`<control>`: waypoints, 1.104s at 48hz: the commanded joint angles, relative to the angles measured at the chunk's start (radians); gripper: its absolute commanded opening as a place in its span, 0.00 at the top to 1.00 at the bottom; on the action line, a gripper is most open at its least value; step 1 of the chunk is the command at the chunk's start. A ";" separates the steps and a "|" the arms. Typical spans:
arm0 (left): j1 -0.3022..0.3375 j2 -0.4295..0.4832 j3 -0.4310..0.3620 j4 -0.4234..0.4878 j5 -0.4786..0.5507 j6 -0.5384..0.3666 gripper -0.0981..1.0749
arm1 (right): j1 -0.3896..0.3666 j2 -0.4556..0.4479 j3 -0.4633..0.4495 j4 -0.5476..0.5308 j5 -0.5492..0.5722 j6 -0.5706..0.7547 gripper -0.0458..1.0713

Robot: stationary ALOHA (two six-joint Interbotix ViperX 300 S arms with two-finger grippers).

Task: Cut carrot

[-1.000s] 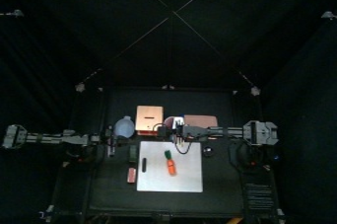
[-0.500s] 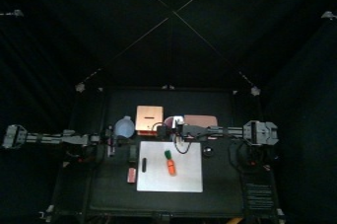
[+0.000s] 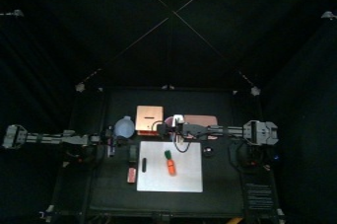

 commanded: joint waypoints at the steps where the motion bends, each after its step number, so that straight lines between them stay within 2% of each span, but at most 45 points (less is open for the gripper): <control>1: 0.002 0.005 -0.014 0.000 -0.011 0.000 0.93 | 0.000 -0.084 -0.020 0.005 0.002 0.005 0.63; 10: 0.006 0.005 -0.018 0.002 -0.012 0.003 0.93 | 0.008 -0.207 0.023 0.005 -0.003 0.051 0.63; 17: 0.008 0.005 -0.026 0.015 -0.035 0.006 0.93 | 0.029 -0.298 0.094 0.011 -0.048 0.104 0.63; 29: 0.008 0.021 -0.049 0.080 -0.095 0.006 0.92 | 0.094 -0.471 0.261 0.017 -0.235 0.206 0.63; 36: 0.000 0.060 -0.077 0.103 -0.100 0.005 0.90 | 0.121 -0.577 0.402 0.026 -0.387 0.285 0.63; 46: -0.032 0.172 -0.138 0.140 -0.124 0.006 0.72 | 0.156 -0.680 0.641 0.043 -0.719 0.362 0.63; 48: -0.046 0.201 -0.150 0.149 -0.138 0.006 0.66 | 0.161 -0.695 0.690 0.048 -0.793 0.376 0.63; 53: -0.084 0.304 -0.186 0.176 -0.198 0.006 0.48 | 0.163 -0.710 0.759 0.048 -0.896 0.403 0.63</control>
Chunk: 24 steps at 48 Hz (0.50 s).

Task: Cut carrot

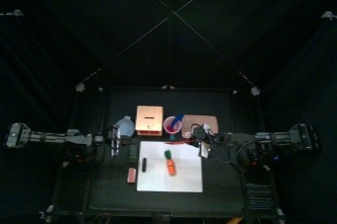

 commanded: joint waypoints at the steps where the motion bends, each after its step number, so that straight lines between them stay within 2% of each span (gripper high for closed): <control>1: -0.028 0.080 -0.055 0.018 -0.054 0.000 0.43 | 0.002 -0.025 0.041 0.002 -0.101 0.014 0.63; 7: -0.049 0.219 -0.109 0.028 -0.115 -0.002 0.20 | 0.002 -0.018 0.072 0.012 -0.158 0.014 0.63; 12: -0.055 0.348 -0.175 0.025 -0.160 -0.002 0.05 | 0.006 -0.009 0.077 0.017 -0.179 0.014 0.63; 24: -0.055 0.592 -0.348 0.006 -0.183 -0.002 0.06 | 0.011 0.012 0.084 0.018 -0.198 0.012 0.63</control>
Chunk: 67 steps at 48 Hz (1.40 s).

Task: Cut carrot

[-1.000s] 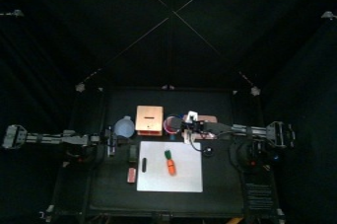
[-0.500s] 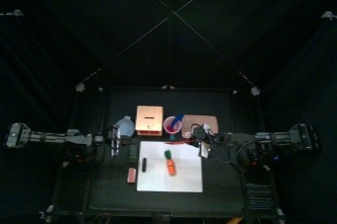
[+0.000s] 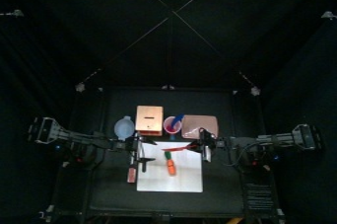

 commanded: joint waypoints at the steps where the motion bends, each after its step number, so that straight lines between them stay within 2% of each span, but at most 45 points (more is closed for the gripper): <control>1: -0.002 0.063 -0.077 -0.018 -0.011 0.002 0.06 | 0.002 0.000 -0.009 0.002 -0.018 -0.002 0.63; 11: -0.002 0.153 -0.152 -0.077 -0.009 0.005 0.14 | 0.008 0.009 0.003 0.003 -0.032 -0.002 0.63; 26: -0.002 0.163 -0.147 -0.103 0.002 0.005 0.46 | 0.008 0.008 0.021 0.025 -0.054 -0.002 0.64; 33: -0.002 0.169 -0.150 -0.103 0.049 0.005 0.56 | 0.009 0.009 0.032 0.035 -0.071 0.000 0.64; 43: -0.023 0.166 -0.144 -0.103 0.080 0.003 0.58 | 0.049 0.054 0.067 0.080 -0.086 -0.002 0.64; 51: -0.089 0.166 -0.143 -0.104 0.098 0.003 0.58 | 0.107 0.143 0.084 0.092 -0.086 0.000 0.64; 57: -0.132 0.176 -0.140 -0.112 0.115 0.000 0.58 | 0.123 0.215 0.067 0.091 -0.086 -0.002 0.64; 67: -0.179 0.219 -0.132 -0.245 0.118 0.003 0.57 | 0.123 0.348 -0.006 0.072 -0.064 -0.011 0.64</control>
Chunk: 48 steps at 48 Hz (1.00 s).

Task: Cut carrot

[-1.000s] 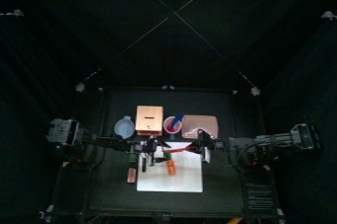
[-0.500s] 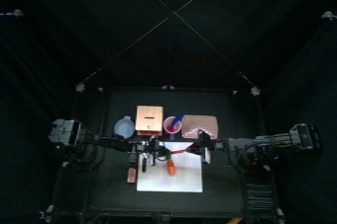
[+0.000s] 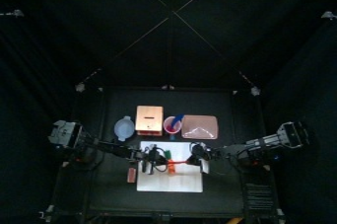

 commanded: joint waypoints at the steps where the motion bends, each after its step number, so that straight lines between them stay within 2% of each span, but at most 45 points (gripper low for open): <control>1: -0.023 0.006 -0.009 -0.041 -0.003 0.003 0.57 | -0.006 0.031 -0.041 -0.012 0.015 -0.005 0.64; 12: -0.021 0.028 -0.009 -0.060 -0.002 0.003 0.57 | -0.011 0.081 -0.091 -0.064 0.086 -0.002 0.64; 28: -0.021 0.034 -0.008 -0.060 -0.002 0.003 0.57 | -0.061 0.086 -0.101 -0.144 0.092 0.003 0.66; 48: -0.026 0.072 -0.002 -0.078 0.012 0.002 0.57 | -0.058 0.146 -0.100 -0.126 0.091 0.005 0.66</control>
